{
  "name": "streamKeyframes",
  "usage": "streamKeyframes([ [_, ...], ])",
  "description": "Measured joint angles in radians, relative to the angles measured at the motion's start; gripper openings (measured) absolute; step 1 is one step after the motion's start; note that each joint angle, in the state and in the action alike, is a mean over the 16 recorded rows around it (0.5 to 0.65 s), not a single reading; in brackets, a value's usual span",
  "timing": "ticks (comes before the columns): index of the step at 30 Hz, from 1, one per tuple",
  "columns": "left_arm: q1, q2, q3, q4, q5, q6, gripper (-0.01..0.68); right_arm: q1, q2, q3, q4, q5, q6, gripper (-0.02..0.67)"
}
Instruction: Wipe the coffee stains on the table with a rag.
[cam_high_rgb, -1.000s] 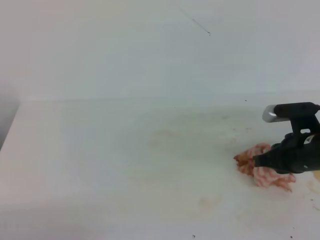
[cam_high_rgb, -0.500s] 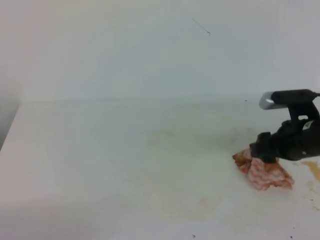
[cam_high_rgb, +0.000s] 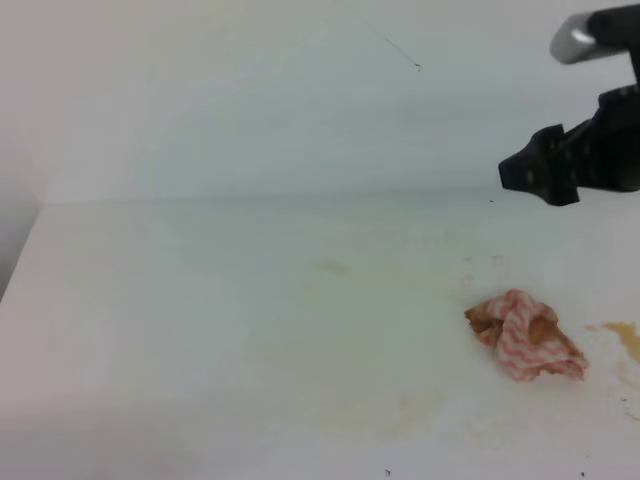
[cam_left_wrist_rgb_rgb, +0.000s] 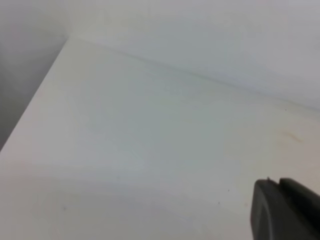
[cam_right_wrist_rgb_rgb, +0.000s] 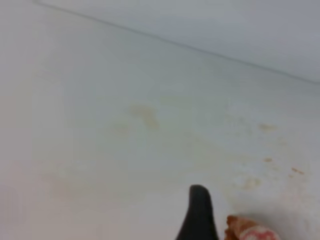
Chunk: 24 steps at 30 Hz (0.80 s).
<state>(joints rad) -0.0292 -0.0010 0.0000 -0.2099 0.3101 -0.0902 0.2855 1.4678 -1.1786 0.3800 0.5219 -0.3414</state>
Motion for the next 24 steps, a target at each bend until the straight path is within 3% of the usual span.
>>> streamKeyframes([
  [14,0.000,0.000,0.000,0.000,0.003,0.000,-0.005,0.000,-0.150,-0.056,-0.030,0.106,-0.011,0.065],
  [18,0.000,0.000,0.000,0.000,0.004,0.000,-0.005,0.000,-0.142,-0.056,-0.031,0.107,-0.011,0.013],
  [24,0.000,0.000,0.000,0.000,0.004,0.000,-0.005,0.000,-0.099,-0.053,-0.029,0.105,-0.011,0.000],
])
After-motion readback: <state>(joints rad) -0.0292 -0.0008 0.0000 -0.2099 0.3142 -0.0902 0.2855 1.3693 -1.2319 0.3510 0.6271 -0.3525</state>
